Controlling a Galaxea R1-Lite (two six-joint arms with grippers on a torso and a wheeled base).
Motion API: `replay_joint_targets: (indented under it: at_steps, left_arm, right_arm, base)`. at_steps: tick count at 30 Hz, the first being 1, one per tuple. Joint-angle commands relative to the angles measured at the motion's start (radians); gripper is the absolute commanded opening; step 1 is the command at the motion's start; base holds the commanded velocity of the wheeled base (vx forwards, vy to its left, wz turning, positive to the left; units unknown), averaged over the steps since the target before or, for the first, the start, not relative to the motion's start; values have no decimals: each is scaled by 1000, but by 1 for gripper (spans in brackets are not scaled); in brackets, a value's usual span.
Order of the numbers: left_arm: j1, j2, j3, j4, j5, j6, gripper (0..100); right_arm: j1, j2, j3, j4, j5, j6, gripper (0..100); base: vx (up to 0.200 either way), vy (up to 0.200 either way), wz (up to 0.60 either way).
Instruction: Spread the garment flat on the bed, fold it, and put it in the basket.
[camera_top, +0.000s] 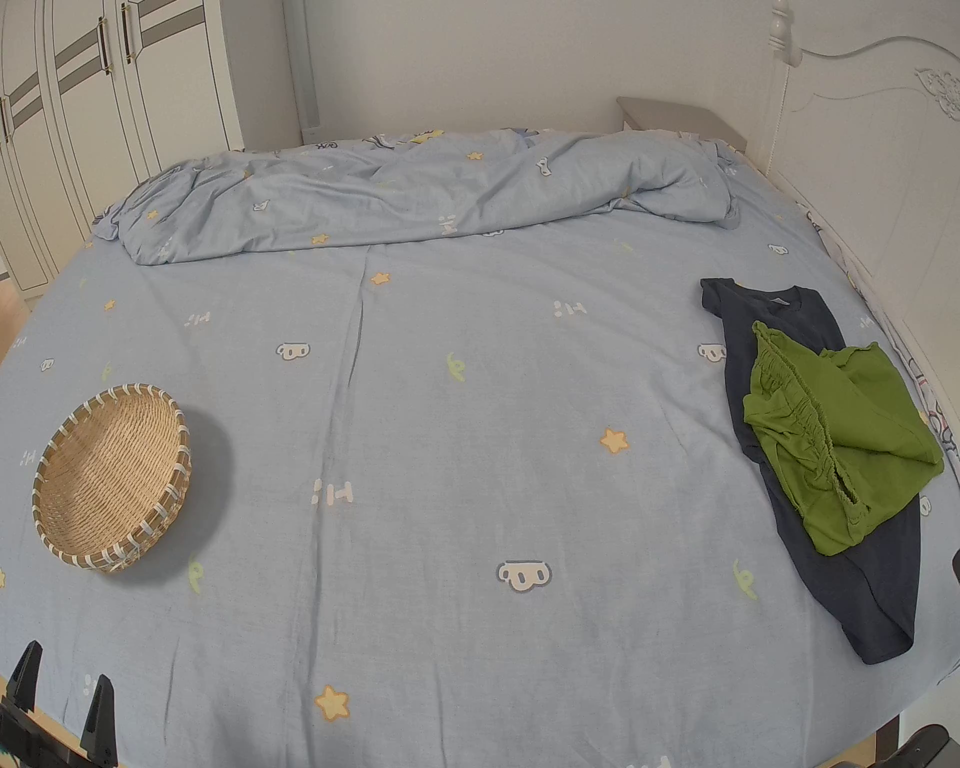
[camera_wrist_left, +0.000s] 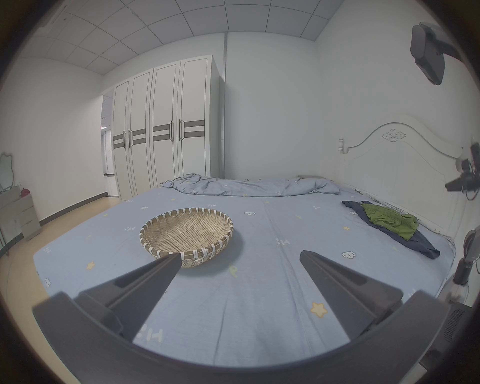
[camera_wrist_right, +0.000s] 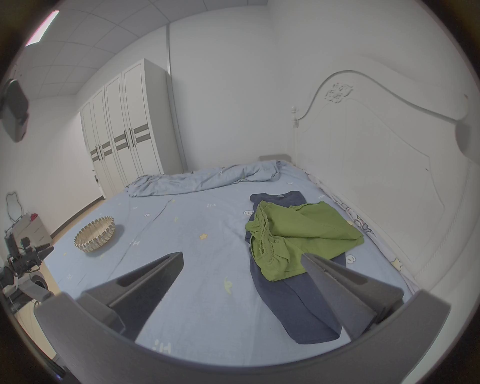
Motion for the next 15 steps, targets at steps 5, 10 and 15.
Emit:
replay_joint_targets:
  at_steps: [5,10,15]
  left_arm:
    - [1,-16,18,-1,0,-1,100]
    - [1,-16,18,-2,0,-1,100]
    - [1,-16,18,-1,0,-1,100]
  right_arm:
    - [-15,765,-320,-11,-11,-133,100]
    - [-58,1040,-470,-29,-11,-127,100]
    - [-87,1203,-553,-81,-11,-127,100]
  base:
    - [0,0,0]
    - [0,0,0]
    - [0,0,0]
